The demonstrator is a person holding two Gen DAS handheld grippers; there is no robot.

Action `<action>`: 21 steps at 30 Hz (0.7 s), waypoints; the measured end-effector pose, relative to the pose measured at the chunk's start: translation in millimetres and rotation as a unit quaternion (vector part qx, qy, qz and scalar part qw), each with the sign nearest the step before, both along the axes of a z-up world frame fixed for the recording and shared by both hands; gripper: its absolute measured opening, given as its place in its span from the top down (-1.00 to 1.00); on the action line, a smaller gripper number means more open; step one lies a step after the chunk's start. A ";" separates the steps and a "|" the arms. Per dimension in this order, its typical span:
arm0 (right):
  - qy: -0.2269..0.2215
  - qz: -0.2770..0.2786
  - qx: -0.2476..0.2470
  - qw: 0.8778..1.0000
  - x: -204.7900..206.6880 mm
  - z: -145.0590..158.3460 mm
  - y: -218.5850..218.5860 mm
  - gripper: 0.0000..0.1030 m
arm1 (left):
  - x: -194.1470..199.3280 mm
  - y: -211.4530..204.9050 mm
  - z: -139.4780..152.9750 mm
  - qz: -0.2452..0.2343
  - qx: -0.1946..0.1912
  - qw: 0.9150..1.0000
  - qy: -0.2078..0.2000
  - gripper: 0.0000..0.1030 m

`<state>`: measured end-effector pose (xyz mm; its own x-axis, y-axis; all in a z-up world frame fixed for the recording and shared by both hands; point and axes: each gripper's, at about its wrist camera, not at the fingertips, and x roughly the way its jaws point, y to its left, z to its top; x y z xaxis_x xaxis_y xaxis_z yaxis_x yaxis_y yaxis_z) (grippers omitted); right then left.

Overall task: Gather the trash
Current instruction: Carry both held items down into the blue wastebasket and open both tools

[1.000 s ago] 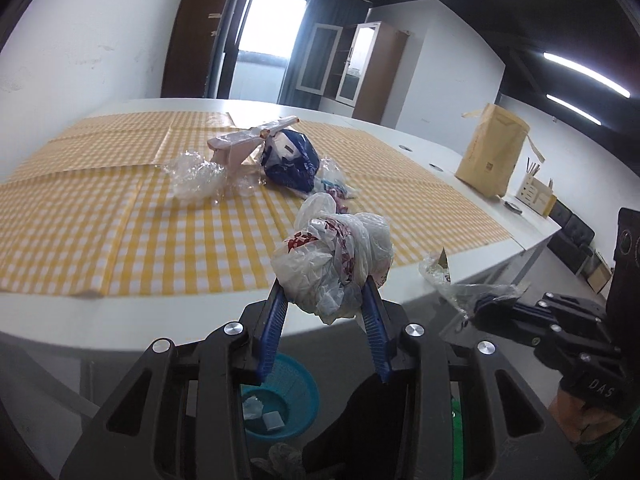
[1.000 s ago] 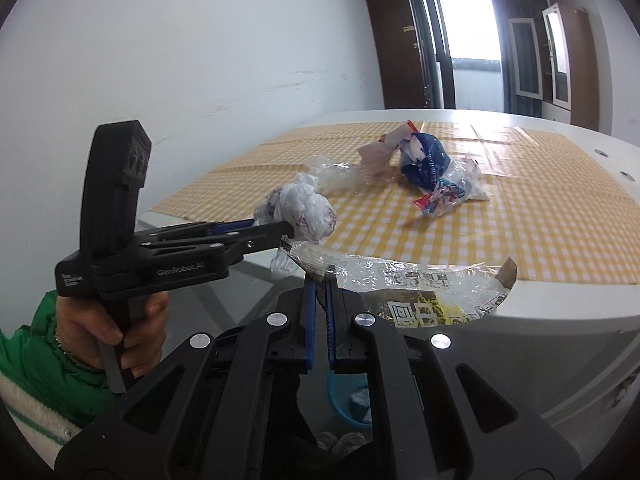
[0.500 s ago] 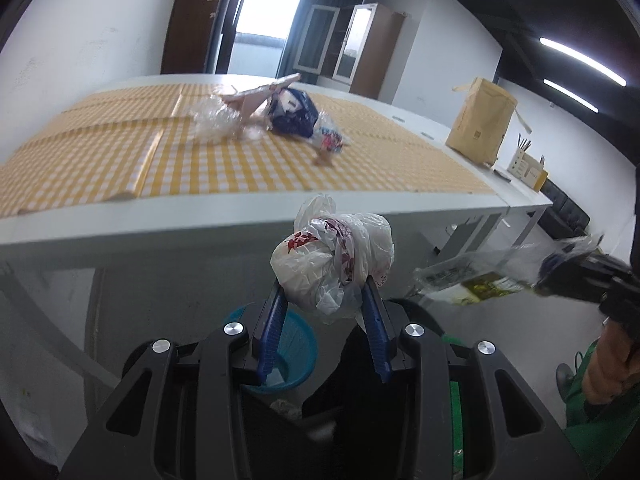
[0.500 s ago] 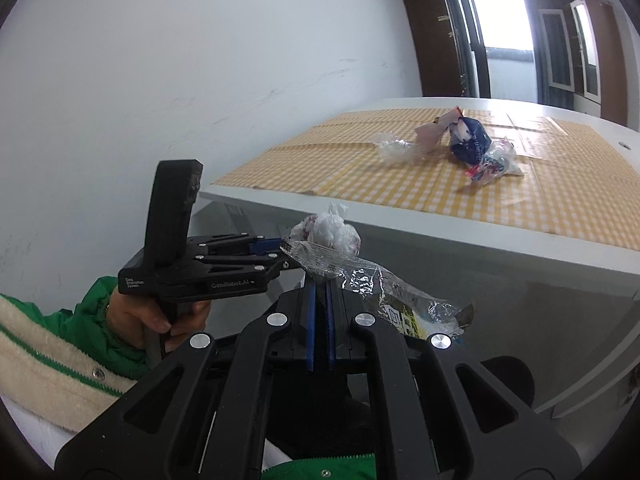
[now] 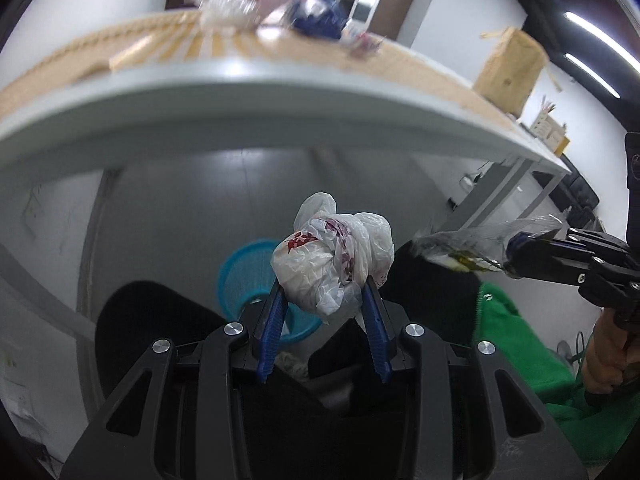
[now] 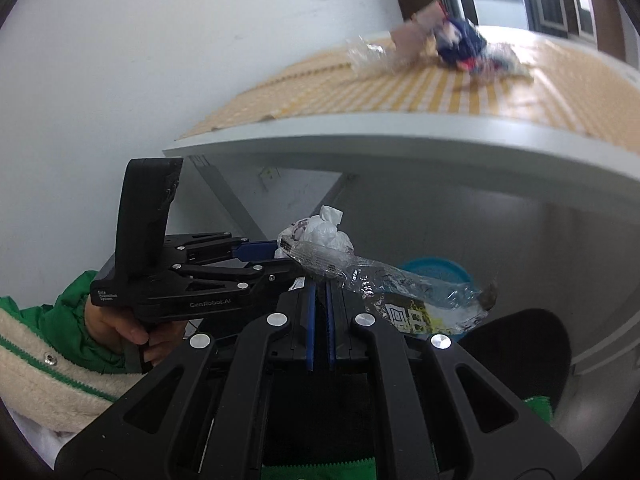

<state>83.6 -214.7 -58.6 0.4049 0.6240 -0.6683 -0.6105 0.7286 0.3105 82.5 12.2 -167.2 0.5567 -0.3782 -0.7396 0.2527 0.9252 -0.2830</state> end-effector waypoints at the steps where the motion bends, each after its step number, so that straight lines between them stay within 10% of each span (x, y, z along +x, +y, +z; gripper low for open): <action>1: 0.006 -0.003 -0.002 1.000 5.8 -6.1 0.7 0.93 | 3.9 1.6 -6.3 0.002 -0.002 1.000 0.008 0.29; 21: 0.111 -0.035 -0.047 0.992 105.5 -133.6 17.2 0.93 | 90.9 0.7 -119.8 0.018 0.019 0.989 0.145 0.29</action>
